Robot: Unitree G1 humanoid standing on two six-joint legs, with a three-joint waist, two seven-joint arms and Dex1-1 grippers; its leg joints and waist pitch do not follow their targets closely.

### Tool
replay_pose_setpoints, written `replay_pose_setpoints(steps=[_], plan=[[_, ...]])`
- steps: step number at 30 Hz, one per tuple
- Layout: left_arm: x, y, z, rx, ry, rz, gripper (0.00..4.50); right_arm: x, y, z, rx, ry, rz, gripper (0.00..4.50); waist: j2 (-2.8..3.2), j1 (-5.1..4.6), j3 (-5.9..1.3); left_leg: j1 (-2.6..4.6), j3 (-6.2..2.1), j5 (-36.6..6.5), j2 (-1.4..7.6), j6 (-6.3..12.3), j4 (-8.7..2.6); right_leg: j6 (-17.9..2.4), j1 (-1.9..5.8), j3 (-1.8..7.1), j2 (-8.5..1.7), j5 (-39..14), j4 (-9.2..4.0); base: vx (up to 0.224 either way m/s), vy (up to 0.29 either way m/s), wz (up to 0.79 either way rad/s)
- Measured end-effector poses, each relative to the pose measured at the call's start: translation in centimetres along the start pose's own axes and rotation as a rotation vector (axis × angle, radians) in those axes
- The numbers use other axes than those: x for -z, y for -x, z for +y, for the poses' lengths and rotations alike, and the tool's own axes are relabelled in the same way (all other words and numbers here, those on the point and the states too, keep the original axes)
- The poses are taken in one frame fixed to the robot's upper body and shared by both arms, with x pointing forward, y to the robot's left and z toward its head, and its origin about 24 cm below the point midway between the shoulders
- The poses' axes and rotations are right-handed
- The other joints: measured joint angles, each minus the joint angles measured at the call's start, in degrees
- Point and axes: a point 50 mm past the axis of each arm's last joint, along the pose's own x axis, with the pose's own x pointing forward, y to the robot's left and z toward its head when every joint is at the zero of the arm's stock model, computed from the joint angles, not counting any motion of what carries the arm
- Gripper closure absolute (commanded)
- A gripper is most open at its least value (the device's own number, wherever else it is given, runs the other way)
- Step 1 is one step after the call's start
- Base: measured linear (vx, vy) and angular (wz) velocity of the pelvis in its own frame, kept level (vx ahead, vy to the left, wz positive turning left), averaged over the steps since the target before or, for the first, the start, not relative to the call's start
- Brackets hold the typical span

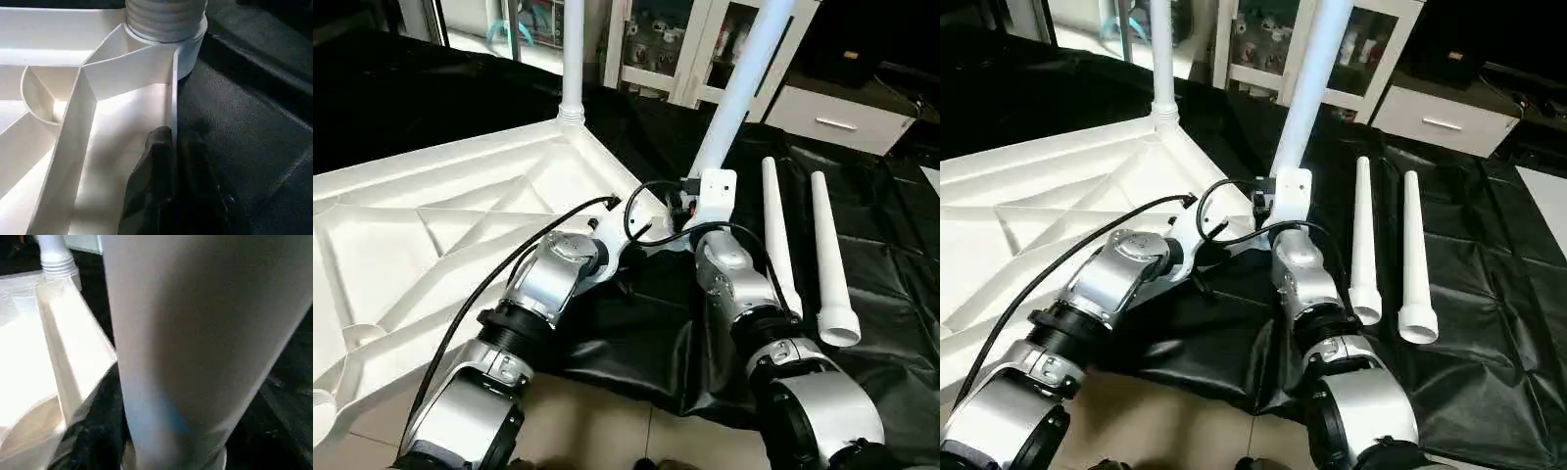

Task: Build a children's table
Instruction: Pick table leg

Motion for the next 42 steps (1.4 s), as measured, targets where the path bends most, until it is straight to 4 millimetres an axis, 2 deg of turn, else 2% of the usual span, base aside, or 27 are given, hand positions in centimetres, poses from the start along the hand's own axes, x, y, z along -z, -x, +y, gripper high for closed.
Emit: replay_pose_setpoints(steps=[4,6,12,17,21,26,30,35,39,42], plan=[[-0.2,0.2,0.2,-0.010,-0.008,-0.007,4.50,0.2,0.1,-0.1,-0.039,0.002,-0.005,1.58,0.12,0.05,0.09,-0.32,0.05,0.0,0.16,-0.01,0.01,0.0,-0.24,-0.08,0.05,0.7,-0.12,0.000,0.000,0.00],[-0.2,0.4,0.4,-0.014,-0.011,-0.009,4.50,0.1,0.1,-0.2,-0.068,0.002,-0.013,1.28,0.13,0.03,0.11,-0.34,0.21,0.0,0.29,-0.01,0.05,0.1,-0.26,-0.08,0.06,1.2,-0.16,0.000,0.000,0.00],[-0.4,0.7,0.7,-0.013,-0.021,-0.019,4.50,-0.3,0.5,-0.5,-0.155,-0.014,-0.040,0.82,0.25,0.13,0.20,-0.53,0.42,0.0,0.53,0.00,0.05,-0.2,-0.52,-0.05,0.23,1.4,-0.14,0.000,0.000,0.00],[-0.4,1.0,1.1,-0.010,-0.036,-0.023,4.50,0.2,1.8,-2.0,-0.251,-0.019,-0.028,0.41,0.35,0.10,0.27,-0.56,0.80,0.3,0.53,0.54,0.14,-0.2,-0.60,0.16,0.20,1.4,-0.20,0.000,0.000,0.00],[-0.4,1.4,1.4,0.001,-0.055,-0.028,4.50,0.6,3.4,-3.3,-0.352,0.020,-0.002,0.06,0.57,0.33,0.42,-0.72,1.11,0.3,0.57,0.58,0.15,-0.2,-0.95,0.27,0.17,1.5,-0.13,0.000,0.000,0.00],[-0.2,1.8,1.8,0.027,-0.072,-0.031,4.50,0.0,4.9,-4.6,-0.443,0.082,0.026,0.06,0.81,0.47,0.57,-0.73,1.38,0.3,0.75,0.60,0.24,-0.3,-1.02,0.29,0.18,1.5,-0.08,0.000,0.000,0.00],[0.4,2.6,2.3,0.089,-0.104,-0.028,4.50,-1.2,6.2,-6.8,-0.486,0.166,0.043,0.06,0.84,0.70,0.59,-0.71,1.46,0.3,0.79,0.63,0.34,-0.3,-1.00,0.31,0.18,1.5,-0.06,0.000,0.000,0.00],[1.2,3.5,2.5,0.168,-0.148,-0.026,4.50,-1.7,7.0,-7.4,-0.544,0.196,0.063,0.06,0.87,0.83,0.59,-0.68,1.47,0.3,0.82,0.63,0.49,-0.4,-1.00,0.33,0.20,1.5,0.12,0.000,0.000,0.00],[2.2,4.9,2.5,0.307,-0.210,-0.018,4.50,-2.7,8.1,-8.0,-0.668,0.234,0.080,0.06,0.88,1.34,0.59,-0.62,1.49,0.3,0.84,0.62,0.61,-0.4,-0.96,0.36,0.19,1.5,0.24,0.000,0.000,0.00],[2.7,5.6,2.3,0.401,-0.225,-0.010,4.50,-2.8,8.7,-7.7,-0.779,0.262,0.104,0.06,0.84,1.70,0.57,-0.62,1.49,0.3,0.86,0.65,0.80,-0.4,-0.96,0.38,0.18,1.5,0.45,0.000,0.000,0.00]])
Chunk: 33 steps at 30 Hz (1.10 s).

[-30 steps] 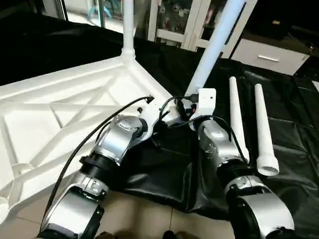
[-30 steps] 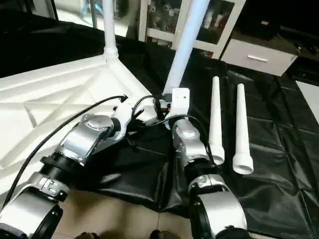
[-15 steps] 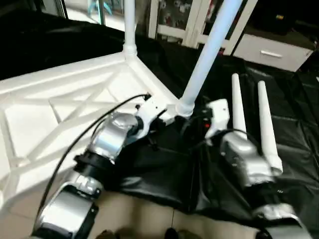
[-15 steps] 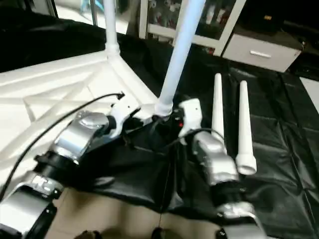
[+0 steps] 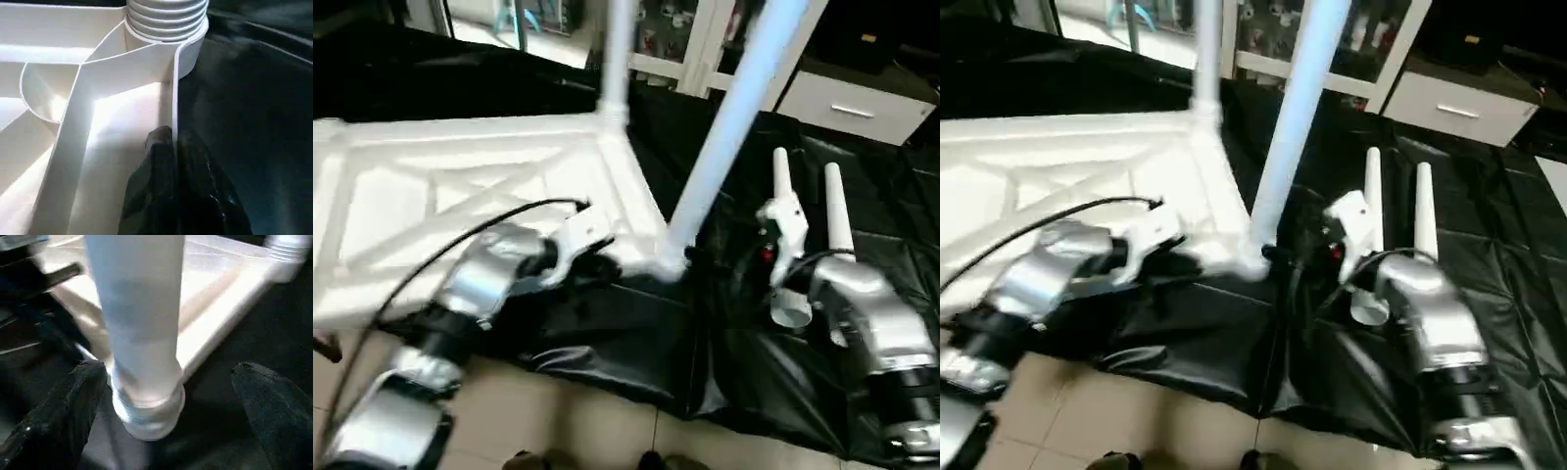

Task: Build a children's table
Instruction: Pick table leg

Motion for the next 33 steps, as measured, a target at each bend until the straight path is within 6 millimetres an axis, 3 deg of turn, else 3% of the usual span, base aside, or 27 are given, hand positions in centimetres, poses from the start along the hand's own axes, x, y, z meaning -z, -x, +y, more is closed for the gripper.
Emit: replay_pose_setpoints(steps=[9,29,30,33], plan=[[0.5,0.3,-0.4,0.072,-0.047,0.013,4.50,0.6,0.0,1.9,-0.234,0.108,0.092,0.06,-0.09,0.34,-0.06,0.01,0.05,-0.1,0.01,-0.16,0.54,-0.1,0.10,0.00,-0.18,-0.1,0.58,0.000,0.000,0.00],[0.7,0.2,-0.4,0.090,-0.053,0.017,4.50,1.5,-2.7,2.3,-0.244,0.092,0.048,0.06,-0.14,0.40,-0.10,-0.02,0.00,-0.1,0.12,-0.16,1.31,-0.1,0.06,-0.01,-0.22,-0.1,1.30,0.000,0.000,0.00],[0.7,0.2,-0.4,0.092,-0.053,0.018,4.50,1.5,-2.8,2.4,-0.244,0.088,0.042,0.31,-0.14,0.40,-0.10,-0.03,0.00,-0.1,0.13,-0.16,1.35,-0.1,0.07,-0.01,-0.22,-0.1,1.32,0.000,0.000,0.00],[0.7,0.2,-0.5,0.099,-0.052,0.019,4.50,1.5,-2.8,2.4,-0.246,0.093,0.039,0.42,-0.13,0.43,-0.10,-0.04,-0.01,-0.1,0.14,-0.16,1.38,-0.1,0.08,-0.02,-0.22,-0.1,1.33,0.000,0.000,0.00]])
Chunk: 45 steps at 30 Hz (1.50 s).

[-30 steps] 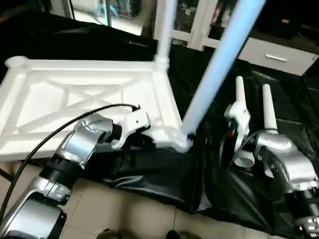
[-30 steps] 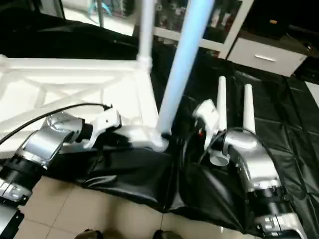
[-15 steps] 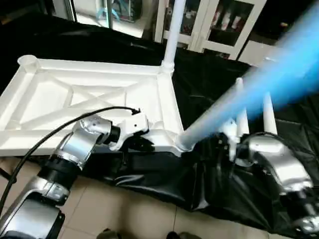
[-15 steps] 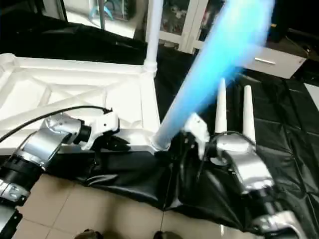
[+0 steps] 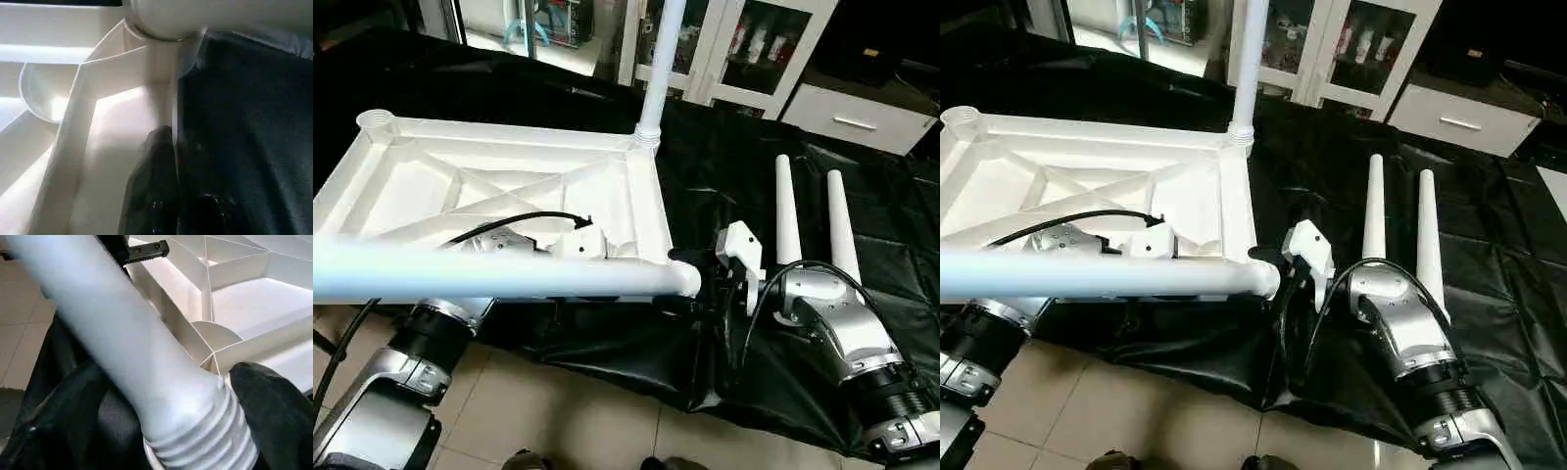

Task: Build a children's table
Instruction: Pick table leg

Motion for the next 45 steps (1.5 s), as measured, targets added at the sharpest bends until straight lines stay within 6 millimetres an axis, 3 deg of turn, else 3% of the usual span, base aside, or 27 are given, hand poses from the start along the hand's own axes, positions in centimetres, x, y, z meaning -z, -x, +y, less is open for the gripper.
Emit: replay_pose_setpoints(steps=[14,20,31,36,38,40,45], plan=[[0.1,0.0,0.1,0.001,-0.011,0.006,4.50,-0.1,0.3,-0.1,0.013,0.034,-0.009,1.52,0.02,0.01,-0.01,0.02,-0.01,0.0,0.03,-0.01,0.08,0.0,0.01,-0.02,0.00,0.0,0.12,0.000,0.000,0.00],[0.1,0.1,0.2,0.002,-0.020,0.015,4.50,-1.1,-0.1,-0.4,0.008,0.079,-0.028,1.93,0.02,-0.07,-0.01,0.04,-0.01,0.0,0.05,-0.01,0.12,0.0,0.01,-0.02,0.01,0.0,0.19,0.000,0.000,0.00],[0.1,0.2,0.3,0.006,-0.037,0.025,4.50,-1.8,-1.7,0.0,-0.034,0.161,-0.034,2.14,0.03,-0.19,-0.02,0.08,0.00,0.0,0.06,-0.01,0.14,0.0,0.05,-0.02,0.01,0.0,0.18,0.000,0.000,0.00],[-0.1,-0.4,0.8,-0.062,-0.085,0.009,4.50,-2.6,-2.5,-0.4,0.016,0.059,-0.135,2.15,0.04,-0.07,0.00,0.13,-0.01,0.0,0.06,-0.02,0.19,-0.2,0.15,-0.02,0.01,0.2,0.19,0.000,0.000,0.00],[-0.3,-0.8,1.3,-0.112,-0.078,0.003,3.94,-3.8,-2.6,-1.1,0.069,-0.001,-0.224,2.16,0.07,-0.11,0.02,0.09,0.00,0.0,0.07,0.00,0.27,-0.2,0.13,-0.01,0.01,0.3,0.18,0.000,0.000,0.00],[-0.4,-0.8,1.7,-0.168,-0.047,-0.035,3.94,-5.3,-1.9,-2.1,0.140,-0.056,-0.323,2.16,0.11,-0.15,0.04,0.06,-0.01,0.0,0.08,-0.01,0.33,-0.2,0.11,-0.02,0.00,0.4,0.15,0.000,0.000,0.00],[-1.4,0.6,2.5,-0.243,-0.008,-0.197,3.46,-5.2,-0.3,-3.1,0.235,-0.131,-0.386,2.23,0.12,-0.09,0.01,0.01,-0.01,0.0,0.16,-0.02,0.35,-0.2,0.05,-0.11,0.04,0.4,0.14,0.000,0.000,0.00]])
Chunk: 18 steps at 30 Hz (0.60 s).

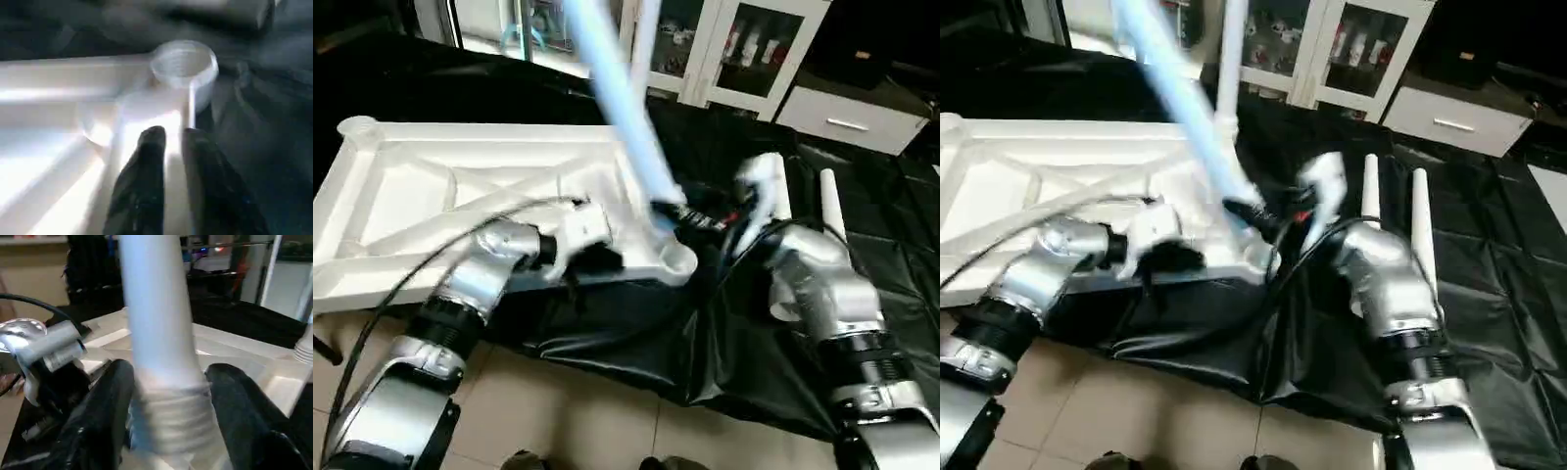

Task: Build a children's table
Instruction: Pick table leg

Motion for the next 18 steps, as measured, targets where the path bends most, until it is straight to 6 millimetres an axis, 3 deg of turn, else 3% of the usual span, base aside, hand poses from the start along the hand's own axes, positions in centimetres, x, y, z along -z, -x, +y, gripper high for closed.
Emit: replay_pose_setpoints(steps=[5,10,14,18], plan=[[-1.1,0.5,0.3,-0.009,0.060,-0.144,2.96,-0.1,0.5,0.1,0.017,-0.026,-0.001,2.74,0.03,0.05,0.02,-0.12,0.03,0.0,0.02,0.01,0.01,0.0,-0.10,-0.02,0.01,0.0,-0.05,0.000,0.000,0.00],[-4.1,2.5,1.7,-0.055,0.226,-0.465,2.62,-1.5,1.8,-0.4,0.057,-0.031,-0.032,3.08,0.04,0.70,0.02,-0.09,0.05,0.0,0.03,0.01,0.01,0.0,-0.11,-0.02,0.01,0.0,-0.02,0.000,0.000,0.00],[-4.8,2.7,2.7,-0.119,0.233,-0.463,2.26,-1.2,1.9,-0.3,0.060,-0.043,-0.026,3.41,0.08,0.93,0.00,-0.03,0.03,0.0,0.04,0.00,0.01,0.0,-0.06,-0.04,0.01,0.0,-0.01,0.000,0.000,0.00],[-2.8,1.9,1.9,-0.106,0.264,-0.360,1.91,-0.9,1.8,-0.1,0.068,-0.048,-0.012,3.73,0.17,1.11,0.00,-0.08,0.02,0.0,0.05,-0.01,0.01,0.0,-0.08,-0.06,0.01,0.0,-0.05,0.000,0.000,0.00]])
